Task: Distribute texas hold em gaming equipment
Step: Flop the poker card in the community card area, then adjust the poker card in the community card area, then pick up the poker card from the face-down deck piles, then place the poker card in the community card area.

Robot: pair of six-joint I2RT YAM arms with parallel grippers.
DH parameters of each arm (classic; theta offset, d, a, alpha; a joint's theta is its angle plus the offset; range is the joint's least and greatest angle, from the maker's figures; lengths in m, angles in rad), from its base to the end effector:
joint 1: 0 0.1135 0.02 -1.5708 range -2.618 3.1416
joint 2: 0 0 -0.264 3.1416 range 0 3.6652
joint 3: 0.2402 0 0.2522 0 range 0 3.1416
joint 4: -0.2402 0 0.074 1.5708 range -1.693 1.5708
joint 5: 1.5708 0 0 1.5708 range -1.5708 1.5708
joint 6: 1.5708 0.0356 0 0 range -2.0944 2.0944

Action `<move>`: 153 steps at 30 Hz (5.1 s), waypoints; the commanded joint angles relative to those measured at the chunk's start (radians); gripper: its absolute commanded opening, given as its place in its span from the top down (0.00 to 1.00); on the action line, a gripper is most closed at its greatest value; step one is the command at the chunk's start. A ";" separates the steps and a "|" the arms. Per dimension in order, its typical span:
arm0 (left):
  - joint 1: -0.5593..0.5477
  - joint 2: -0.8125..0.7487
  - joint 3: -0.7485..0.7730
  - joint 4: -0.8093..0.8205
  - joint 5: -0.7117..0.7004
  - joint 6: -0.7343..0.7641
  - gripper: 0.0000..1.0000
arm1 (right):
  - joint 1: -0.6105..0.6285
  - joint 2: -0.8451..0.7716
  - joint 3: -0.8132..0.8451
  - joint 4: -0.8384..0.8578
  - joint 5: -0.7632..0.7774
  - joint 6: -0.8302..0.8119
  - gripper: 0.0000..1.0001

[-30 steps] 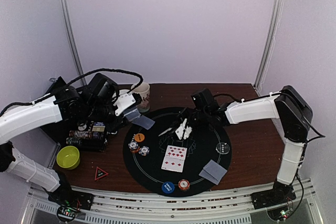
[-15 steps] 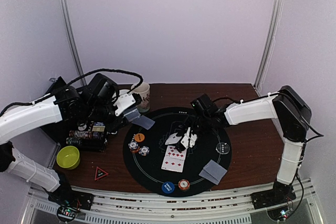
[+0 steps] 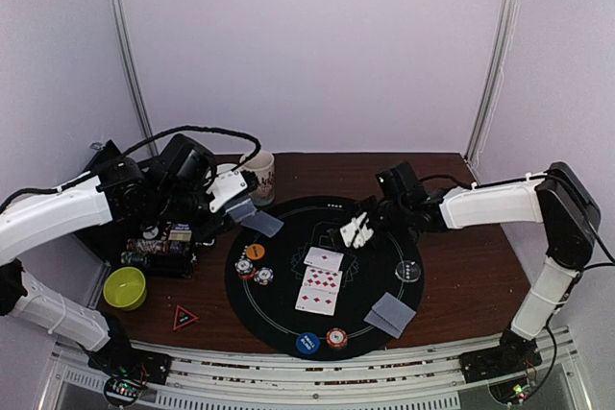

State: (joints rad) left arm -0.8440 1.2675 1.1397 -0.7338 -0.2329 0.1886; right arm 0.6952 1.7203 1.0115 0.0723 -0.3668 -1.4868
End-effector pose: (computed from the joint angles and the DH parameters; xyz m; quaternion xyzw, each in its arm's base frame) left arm 0.1806 -0.1907 0.3113 0.4247 0.8299 -0.0078 0.3616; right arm 0.2764 0.2472 0.1969 -0.8167 0.3324 -0.0205 0.4713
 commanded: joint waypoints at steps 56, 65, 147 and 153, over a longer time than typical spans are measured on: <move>0.001 -0.030 0.020 0.033 -0.018 -0.023 0.53 | 0.265 0.553 0.809 -0.800 0.392 1.642 1.00; 0.001 -0.026 0.032 0.031 -0.012 -0.014 0.53 | 0.226 0.413 0.838 -0.611 0.097 1.726 0.79; 0.002 -0.070 -0.009 0.050 -0.017 0.011 0.53 | -0.079 0.293 0.112 0.114 -0.003 2.116 1.00; 0.002 -0.070 -0.009 0.049 -0.015 0.009 0.53 | -0.080 0.301 0.120 0.071 0.023 2.117 1.00</move>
State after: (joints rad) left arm -0.8413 1.2186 1.1339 -0.7292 -0.2451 0.2005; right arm 0.6216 2.0010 1.1095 0.2020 -0.3832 0.6487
